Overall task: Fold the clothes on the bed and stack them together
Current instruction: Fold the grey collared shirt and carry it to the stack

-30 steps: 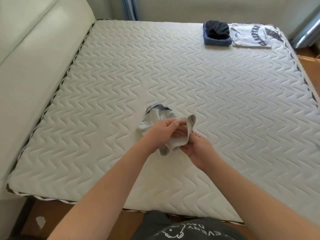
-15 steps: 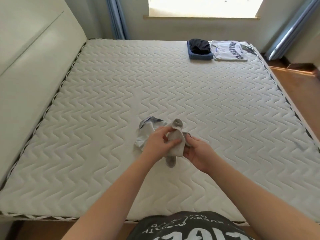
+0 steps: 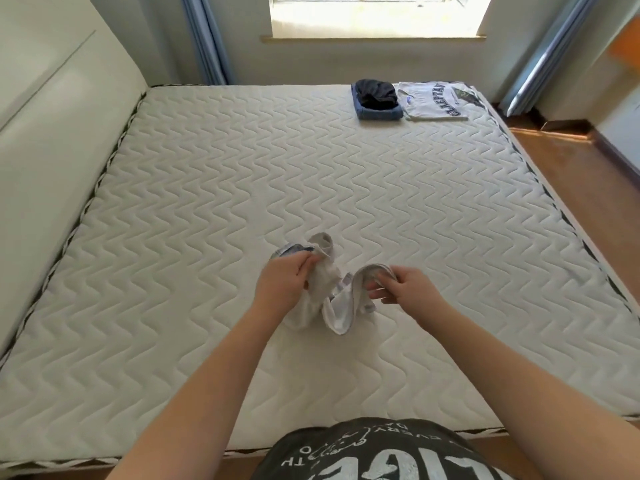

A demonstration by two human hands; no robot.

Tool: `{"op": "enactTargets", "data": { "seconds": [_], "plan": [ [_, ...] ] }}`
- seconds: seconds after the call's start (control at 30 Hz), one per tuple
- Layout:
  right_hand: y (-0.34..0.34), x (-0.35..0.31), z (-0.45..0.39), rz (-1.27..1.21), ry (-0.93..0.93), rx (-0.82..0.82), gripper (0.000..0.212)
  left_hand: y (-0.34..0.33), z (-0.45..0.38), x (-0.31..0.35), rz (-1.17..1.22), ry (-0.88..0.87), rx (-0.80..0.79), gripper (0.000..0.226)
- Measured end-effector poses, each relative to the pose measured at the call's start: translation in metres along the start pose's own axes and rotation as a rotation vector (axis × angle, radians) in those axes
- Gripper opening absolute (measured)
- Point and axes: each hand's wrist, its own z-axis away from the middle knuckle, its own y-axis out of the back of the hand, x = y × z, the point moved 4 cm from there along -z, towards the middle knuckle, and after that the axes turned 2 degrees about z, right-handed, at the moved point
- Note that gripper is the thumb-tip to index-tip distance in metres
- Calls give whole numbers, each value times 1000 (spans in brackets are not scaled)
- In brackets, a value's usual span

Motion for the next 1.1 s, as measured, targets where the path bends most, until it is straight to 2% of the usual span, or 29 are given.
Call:
{"op": "enactTargets", "data": {
  "seconds": [0.13,0.3,0.4,0.47,0.53,0.57,0.6,0.67,0.7,0.73,0.8,0.87,0.93,1.03,1.1],
  "plan": [
    [40,5,-13,277,25,184,20,22,-12,-19,-14,66,6,23],
    [70,0,-22,386,46,268,26,49,-33,-31,76,120,60,24],
    [81,-3,-25,289,25,273,29,67,-44,-41,76,174,26,26],
    [84,-4,-29,137,-31,219,27,77,-51,-48,135,294,-12,18],
    [82,-3,-34,-112,-104,201,22,82,-55,-56,222,417,3,38],
    [83,0,-35,-181,-131,238,21,83,-55,-60,192,428,15,43],
    [84,4,-37,-172,-140,288,20,82,-53,-65,149,415,26,40],
    [85,16,-37,-73,-128,359,18,75,-44,-80,117,449,13,15],
    [86,24,-37,-37,-124,372,15,69,-38,-92,116,496,-23,23],
    [86,33,-36,-10,-130,373,16,62,-31,-105,125,565,-61,41],
    [89,54,-35,27,-185,355,30,49,-8,-130,130,751,-129,60],
    [91,77,-32,41,-280,332,39,30,24,-151,220,983,-215,52],
    [93,101,-27,33,-384,319,43,10,58,-165,415,1174,-296,34],
    [96,133,-17,-45,-527,321,45,-14,100,-178,609,1362,-222,7],
    [94,151,-9,-89,-626,287,43,-30,121,-180,701,1446,-169,4]
  ]
}}
